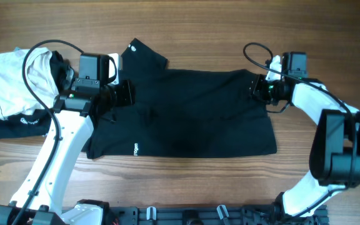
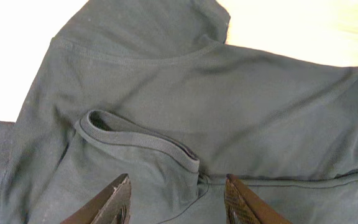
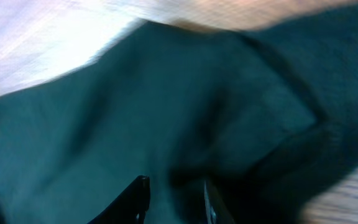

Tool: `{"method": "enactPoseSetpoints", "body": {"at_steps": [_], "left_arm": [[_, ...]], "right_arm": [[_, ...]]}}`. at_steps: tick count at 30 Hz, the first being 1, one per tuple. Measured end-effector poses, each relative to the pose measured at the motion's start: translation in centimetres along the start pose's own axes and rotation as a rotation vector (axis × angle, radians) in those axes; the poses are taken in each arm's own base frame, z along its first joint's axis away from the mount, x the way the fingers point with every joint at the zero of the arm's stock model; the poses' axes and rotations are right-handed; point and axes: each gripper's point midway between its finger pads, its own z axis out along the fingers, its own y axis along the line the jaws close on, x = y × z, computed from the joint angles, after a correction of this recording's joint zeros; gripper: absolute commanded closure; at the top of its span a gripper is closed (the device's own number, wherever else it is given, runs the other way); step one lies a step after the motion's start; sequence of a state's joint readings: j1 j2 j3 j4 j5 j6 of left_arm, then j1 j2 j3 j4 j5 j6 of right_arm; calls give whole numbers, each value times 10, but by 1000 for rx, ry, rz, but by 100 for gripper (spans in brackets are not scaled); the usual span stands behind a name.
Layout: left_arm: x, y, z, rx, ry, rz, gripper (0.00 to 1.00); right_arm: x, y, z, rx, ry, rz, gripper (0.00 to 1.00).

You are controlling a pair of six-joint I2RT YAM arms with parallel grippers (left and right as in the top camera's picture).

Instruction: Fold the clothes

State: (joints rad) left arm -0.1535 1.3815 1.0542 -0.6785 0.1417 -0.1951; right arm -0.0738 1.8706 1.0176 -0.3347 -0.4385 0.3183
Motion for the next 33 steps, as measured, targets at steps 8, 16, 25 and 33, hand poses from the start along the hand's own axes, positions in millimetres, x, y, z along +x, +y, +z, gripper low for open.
{"method": "enactPoseSetpoints", "body": {"at_steps": [8, 16, 25, 33], "left_arm": [[3, 1, 0, -6, 12, -1, 51], [3, 1, 0, -6, 12, -1, 51], [3, 1, 0, -6, 11, -1, 51], [2, 1, 0, -5, 9, -1, 51]], "right_arm": [[-24, -1, 4, 6, -94, 30, 85], [-49, -12, 0, 20, -194, 34, 89], [-46, -34, -8, 106, -183, 60, 55], [-58, -20, -9, 32, -221, 8, 67]]}}
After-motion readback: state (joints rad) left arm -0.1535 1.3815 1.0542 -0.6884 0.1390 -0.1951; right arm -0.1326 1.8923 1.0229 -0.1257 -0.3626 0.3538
